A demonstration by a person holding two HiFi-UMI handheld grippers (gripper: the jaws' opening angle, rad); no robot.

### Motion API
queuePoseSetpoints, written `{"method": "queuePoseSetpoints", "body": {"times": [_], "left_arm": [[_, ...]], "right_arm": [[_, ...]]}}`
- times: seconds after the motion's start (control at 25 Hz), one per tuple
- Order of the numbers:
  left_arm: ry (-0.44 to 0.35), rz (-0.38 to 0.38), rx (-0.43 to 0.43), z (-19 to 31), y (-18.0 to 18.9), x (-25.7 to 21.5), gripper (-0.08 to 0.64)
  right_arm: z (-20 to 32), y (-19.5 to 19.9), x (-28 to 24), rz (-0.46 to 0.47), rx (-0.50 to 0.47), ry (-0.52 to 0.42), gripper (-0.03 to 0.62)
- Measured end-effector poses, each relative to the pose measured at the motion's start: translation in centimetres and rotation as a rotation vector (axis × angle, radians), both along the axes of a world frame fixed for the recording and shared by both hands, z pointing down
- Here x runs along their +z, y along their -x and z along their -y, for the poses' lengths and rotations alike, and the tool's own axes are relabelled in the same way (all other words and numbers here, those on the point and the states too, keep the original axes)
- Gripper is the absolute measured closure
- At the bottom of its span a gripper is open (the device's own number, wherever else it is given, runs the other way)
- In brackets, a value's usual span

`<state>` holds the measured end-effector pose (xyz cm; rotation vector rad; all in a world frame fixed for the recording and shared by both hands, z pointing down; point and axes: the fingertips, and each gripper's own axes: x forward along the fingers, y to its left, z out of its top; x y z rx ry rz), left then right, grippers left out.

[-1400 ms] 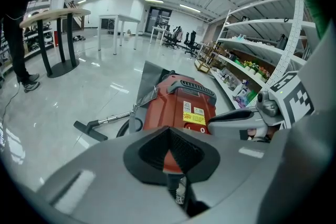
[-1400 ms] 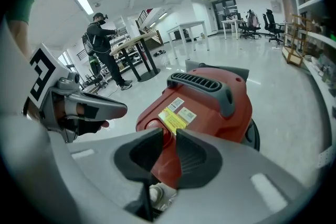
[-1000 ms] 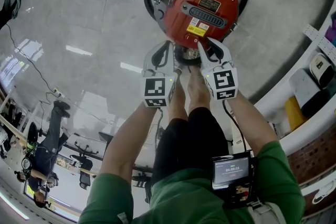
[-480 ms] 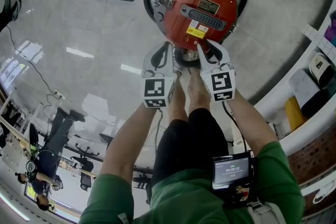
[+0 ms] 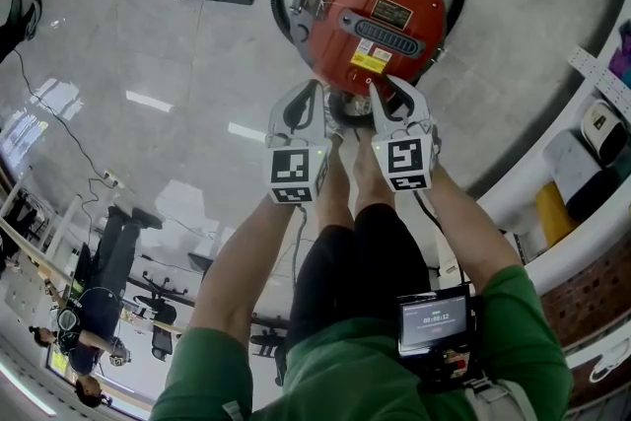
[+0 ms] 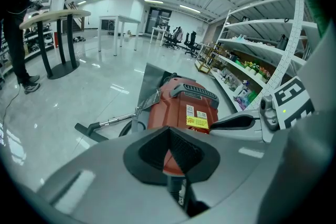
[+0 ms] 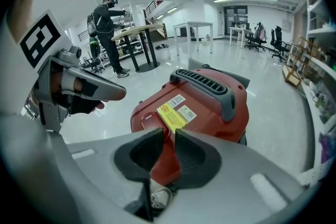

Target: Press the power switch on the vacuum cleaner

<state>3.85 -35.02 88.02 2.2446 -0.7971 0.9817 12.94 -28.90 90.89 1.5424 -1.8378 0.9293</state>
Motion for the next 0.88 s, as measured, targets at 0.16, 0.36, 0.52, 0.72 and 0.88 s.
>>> {"method": "queuePoseSetpoints", "body": {"times": [0.16,0.36,0.52,0.72,0.88], "left_arm": [[-0.029,-0.019,-0.005,0.2,0.0,-0.2,0.552],[-0.033,-0.017,-0.006,0.4,0.1,-0.7,0.552],[-0.043,-0.014,-0.004,0.5,0.3,-1.1,0.552],[-0.068,-0.009,0.007,0.8,0.7,-1.9,0.552],[-0.089,-0.013,0.014,1.4,0.7,-4.3,0.552]], "right_arm": [[0.0,0.1,0.1,-0.018,-0.009,-0.001,0.529],[-0.1,0.1,0.2,-0.025,-0.019,0.008,0.529],[-0.4,-0.2,0.3,-0.036,-0.018,0.034,0.529],[0.0,-0.3,0.1,0.02,-0.015,0.046,0.529],[0.3,-1.8,-2.8,0.027,-0.001,0.016,0.528]]}}
